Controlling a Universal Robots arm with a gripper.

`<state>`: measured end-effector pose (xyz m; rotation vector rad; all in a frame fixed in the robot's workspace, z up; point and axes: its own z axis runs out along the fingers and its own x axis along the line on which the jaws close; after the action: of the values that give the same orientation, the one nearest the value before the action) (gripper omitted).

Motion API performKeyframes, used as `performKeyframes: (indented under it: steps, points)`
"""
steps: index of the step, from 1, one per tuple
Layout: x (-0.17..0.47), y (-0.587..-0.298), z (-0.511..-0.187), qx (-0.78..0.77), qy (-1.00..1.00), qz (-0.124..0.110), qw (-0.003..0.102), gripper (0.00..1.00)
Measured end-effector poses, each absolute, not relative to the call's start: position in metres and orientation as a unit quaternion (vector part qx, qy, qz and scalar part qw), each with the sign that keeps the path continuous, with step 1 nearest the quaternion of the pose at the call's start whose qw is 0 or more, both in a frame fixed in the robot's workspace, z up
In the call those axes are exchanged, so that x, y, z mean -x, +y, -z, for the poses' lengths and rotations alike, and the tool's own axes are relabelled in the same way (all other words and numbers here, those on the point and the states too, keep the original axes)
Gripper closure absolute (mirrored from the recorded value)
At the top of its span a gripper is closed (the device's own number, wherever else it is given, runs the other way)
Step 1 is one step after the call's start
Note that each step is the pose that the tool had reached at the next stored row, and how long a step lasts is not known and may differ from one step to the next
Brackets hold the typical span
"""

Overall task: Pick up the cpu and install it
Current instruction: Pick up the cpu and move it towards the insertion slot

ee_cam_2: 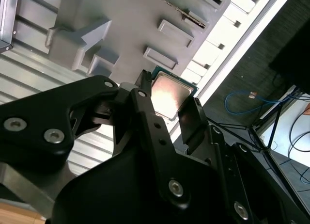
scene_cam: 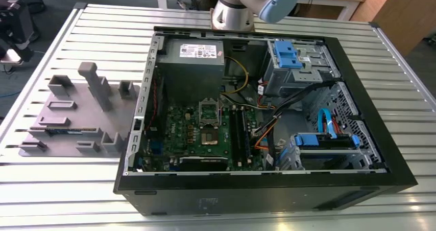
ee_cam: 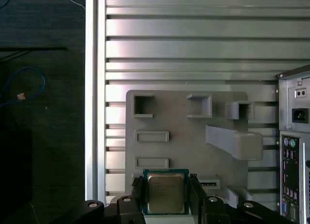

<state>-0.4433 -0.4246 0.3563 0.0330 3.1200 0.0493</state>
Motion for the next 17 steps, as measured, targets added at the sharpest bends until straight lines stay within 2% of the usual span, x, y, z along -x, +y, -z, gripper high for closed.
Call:
performKeyframes:
  steps: [17]
  points:
    - [0.398,-0.425,-0.356,-0.011,1.000,-0.016,0.010,0.53]
